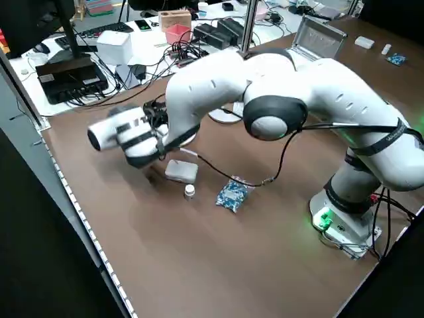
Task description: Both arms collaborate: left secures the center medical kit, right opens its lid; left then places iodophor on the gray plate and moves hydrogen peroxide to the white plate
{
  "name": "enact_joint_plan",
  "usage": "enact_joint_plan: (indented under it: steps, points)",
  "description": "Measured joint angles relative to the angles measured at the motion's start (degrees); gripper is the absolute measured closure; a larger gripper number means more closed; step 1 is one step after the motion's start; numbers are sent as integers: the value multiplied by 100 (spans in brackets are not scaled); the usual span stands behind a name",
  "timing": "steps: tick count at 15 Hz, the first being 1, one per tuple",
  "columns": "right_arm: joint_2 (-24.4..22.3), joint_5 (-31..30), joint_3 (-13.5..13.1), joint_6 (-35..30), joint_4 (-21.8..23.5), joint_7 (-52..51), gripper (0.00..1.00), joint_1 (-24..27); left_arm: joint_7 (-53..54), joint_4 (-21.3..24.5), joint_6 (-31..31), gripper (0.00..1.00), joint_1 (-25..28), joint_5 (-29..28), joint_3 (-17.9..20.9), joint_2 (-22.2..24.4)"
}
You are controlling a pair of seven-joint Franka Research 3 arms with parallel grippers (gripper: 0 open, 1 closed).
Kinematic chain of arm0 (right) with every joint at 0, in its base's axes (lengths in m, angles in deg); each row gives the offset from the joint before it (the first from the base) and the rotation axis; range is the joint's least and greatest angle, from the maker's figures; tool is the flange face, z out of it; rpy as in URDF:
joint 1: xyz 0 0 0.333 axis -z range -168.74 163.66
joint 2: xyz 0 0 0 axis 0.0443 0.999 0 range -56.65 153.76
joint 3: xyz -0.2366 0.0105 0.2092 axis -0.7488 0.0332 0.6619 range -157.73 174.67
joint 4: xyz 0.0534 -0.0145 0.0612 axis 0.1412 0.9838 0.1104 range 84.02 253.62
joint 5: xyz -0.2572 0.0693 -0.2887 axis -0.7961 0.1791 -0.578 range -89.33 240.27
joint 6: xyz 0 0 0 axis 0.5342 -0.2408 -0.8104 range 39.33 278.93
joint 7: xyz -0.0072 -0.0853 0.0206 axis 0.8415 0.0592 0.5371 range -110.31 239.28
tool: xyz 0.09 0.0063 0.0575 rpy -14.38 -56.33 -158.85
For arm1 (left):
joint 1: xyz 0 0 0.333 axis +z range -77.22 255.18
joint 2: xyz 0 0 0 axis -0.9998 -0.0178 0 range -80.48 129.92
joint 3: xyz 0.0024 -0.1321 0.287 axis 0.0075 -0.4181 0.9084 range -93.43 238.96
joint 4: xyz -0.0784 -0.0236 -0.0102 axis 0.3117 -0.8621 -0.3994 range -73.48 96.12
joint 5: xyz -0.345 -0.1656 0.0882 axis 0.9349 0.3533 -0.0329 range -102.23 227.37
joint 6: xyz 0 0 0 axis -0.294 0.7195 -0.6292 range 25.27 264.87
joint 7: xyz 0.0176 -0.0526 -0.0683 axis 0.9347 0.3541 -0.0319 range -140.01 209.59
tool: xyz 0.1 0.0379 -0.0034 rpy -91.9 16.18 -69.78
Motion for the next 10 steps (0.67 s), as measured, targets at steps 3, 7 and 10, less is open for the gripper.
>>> enact_joint_plan:
  steps: [3, 7, 10]
  points:
    - [1, 69, -24, 0, -8, 4, 1, 30, -53, -23, 29, 0, -496, -574, 10, 491]
    - [-76, 72, -90, -2, -93, 7, 1, 239, -84, -35, 57, 0, -1444, -1598, 19, 1170]
    - [-308, 72, -104, -24, -174, 4, 1, 495, -93, -40, 94, 0, -2170, -2317, 22, 1458]
